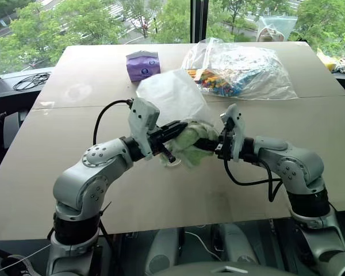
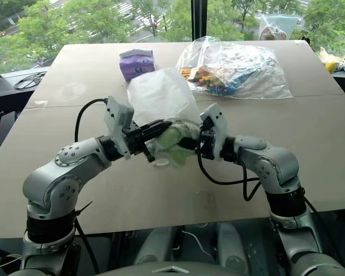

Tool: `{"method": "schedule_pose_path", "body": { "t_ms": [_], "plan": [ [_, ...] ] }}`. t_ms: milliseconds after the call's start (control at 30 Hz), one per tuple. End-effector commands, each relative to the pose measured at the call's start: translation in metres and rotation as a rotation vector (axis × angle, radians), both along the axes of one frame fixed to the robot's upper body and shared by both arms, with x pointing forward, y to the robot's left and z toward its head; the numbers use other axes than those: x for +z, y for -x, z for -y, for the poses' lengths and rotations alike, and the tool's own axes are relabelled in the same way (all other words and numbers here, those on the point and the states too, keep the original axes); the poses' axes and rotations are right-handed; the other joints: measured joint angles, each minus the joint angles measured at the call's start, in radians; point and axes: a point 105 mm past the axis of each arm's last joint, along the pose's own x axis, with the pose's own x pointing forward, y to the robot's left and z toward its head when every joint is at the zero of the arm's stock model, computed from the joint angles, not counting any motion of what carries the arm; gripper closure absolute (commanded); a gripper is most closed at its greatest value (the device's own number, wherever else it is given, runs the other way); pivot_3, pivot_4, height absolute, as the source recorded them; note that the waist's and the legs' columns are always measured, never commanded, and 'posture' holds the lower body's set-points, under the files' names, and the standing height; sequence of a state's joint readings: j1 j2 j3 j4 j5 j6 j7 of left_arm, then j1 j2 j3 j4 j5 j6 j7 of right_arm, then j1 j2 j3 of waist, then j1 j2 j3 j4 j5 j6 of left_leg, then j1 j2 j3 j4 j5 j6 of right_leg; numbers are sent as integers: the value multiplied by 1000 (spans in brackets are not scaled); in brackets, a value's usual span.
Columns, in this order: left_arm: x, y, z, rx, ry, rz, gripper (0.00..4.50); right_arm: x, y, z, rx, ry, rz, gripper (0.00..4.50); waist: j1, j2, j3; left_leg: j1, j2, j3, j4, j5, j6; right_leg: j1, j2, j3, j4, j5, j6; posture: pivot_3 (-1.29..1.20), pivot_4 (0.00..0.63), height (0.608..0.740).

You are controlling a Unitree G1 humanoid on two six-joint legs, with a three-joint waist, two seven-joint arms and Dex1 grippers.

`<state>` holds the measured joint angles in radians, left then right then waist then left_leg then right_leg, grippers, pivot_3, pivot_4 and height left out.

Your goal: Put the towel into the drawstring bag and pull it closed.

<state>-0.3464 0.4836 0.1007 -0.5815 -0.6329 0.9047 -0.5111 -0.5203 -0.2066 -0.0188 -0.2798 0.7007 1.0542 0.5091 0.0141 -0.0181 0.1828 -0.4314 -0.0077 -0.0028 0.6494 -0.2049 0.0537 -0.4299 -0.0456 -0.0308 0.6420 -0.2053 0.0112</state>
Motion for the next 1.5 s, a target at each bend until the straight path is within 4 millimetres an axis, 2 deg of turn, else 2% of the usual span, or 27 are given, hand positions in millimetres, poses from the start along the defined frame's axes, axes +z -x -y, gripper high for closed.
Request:
{"method": "schedule_pose_path", "body": {
  "t_ms": [33, 333, 433, 533, 633, 700, 767, 800, 833, 933, 1033, 1167, 1267, 1367, 1500],
  "plan": [
    [9, 8, 4, -33, -3, 45, 4500, 19, -10, 10, -104, -111, -1, 4180, -1, 0, 0, 0, 0, 0, 0, 0, 0, 0, 0, 0, 0, 0, 0, 0, 150, 740],
    [13, 6, 7, -38, 23, 43, 4500, 20, -28, 10, -271, -447, -257, 4180, -4, 0, 0, 0, 0, 0, 0, 0, 0, 0, 1, 1, 0, 2, 3, 0, 150, 740],
    [15, 6, 8, -40, 38, 43, 4500, 16, -26, 4, -271, -477, -317, 4180, -4, 1, 0, 0, 0, 0, 0, 0, 0, -1, 1, 1, 1, 2, 3, 0, 150, 740],
    [17, 5, 9, -44, 49, 44, 4500, 10, -17, -12, -245, -378, -293, 4180, -5, 1, 0, 0, 0, 1, 0, 0, 0, 0, 1, 1, 1, 2, 3, 0, 150, 740],
    [19, 4, 9, -45, 57, 44, 4500, 8, -9, -24, -204, -179, -134, 4180, -12, 1, 0, 0, 0, 1, 0, 0, 0, -1, 1, 1, 1, 2, 3, 0, 150, 740],
    [19, 4, 10, -46, 59, 43, 4500, 8, 12, -34, -45, -66, 24, 4180, -15, 1, 0, 0, -1, 1, 0, 0, 0, -1, 4, 1, 1, 2, 4, 0, 150, 740],
    [19, 5, 11, -55, 62, 41, 4500, -7, 32, -38, 103, 76, 121, 4180, -16, 1, 0, 0, -1, 1, 0, 0, 0, -1, 6, 1, 0, 1, 6, 0, 150, 740],
    [20, 5, 12, -60, 65, 40, 4500, -12, 34, -37, 127, 107, 144, 4180, -17, 0, 0, 0, -1, 1, 0, 0, 0, -1, 6, 2, 0, 0, 7, 0, 150, 740],
    [19, 6, 12, -64, 67, 37, 4500, -9, 27, -35, 90, 72, 139, 4180, -20, 0, -1, 0, -1, 1, 0, 0, 0, 0, 6, 2, 0, 0, 7, 0, 150, 740],
    [16, 9, 14, -73, 66, 26, 4500, 24, -12, -26, -162, -252, 33, 4180, -32, -1, 0, 1, 3, 2, 0, 0, 0, -1, 6, 5, 1, 1, 7, 0, 150, 740],
    [15, 11, 17, -81, 79, 16, 4500, 36, -29, -23, -304, -490, -126, 4180, -26, -1, -1, 1, 7, 1, 0, 1, -2, -2, 9, 4, 2, 3, 4, 0, 150, 740],
    [14, 12, 22, -93, 89, 10, 4500, 35, -32, -29, -353, -644, -311, 4180, -16, -1, -1, 1, 9, 0, 0, 3, -4, -2, 11, 2, 1, 4, 2, 0, 150, 740],
    [13, 12, 24, -91, 93, 7, 4500, 41, -34, -29, -351, -664, -320, 4180, -26, 0, -1, 1, 9, 4, 1, 3, -4, -2, 10, 5, 1, 4, 0, 0, 150, 740],
    [13, 10, 25, -86, 98, 6, 4500, 56, -32, -30, -290, -804, -399, 4180, -28, 0, -1, 1, 9, 5, 0, 3, -4, -2, 11, 6, 1, 5, 2, 0, 150, 740],
    [13, 9, 30, -85, 114, 5, 4500, 58, -26, -35, -228, -861, -502, 4180, -28, 0, -1, 1, 10, 4, 0, 3, -4, -2, 12, 5, 1, 5, 2, 0, 150, 740]
  ]
}}
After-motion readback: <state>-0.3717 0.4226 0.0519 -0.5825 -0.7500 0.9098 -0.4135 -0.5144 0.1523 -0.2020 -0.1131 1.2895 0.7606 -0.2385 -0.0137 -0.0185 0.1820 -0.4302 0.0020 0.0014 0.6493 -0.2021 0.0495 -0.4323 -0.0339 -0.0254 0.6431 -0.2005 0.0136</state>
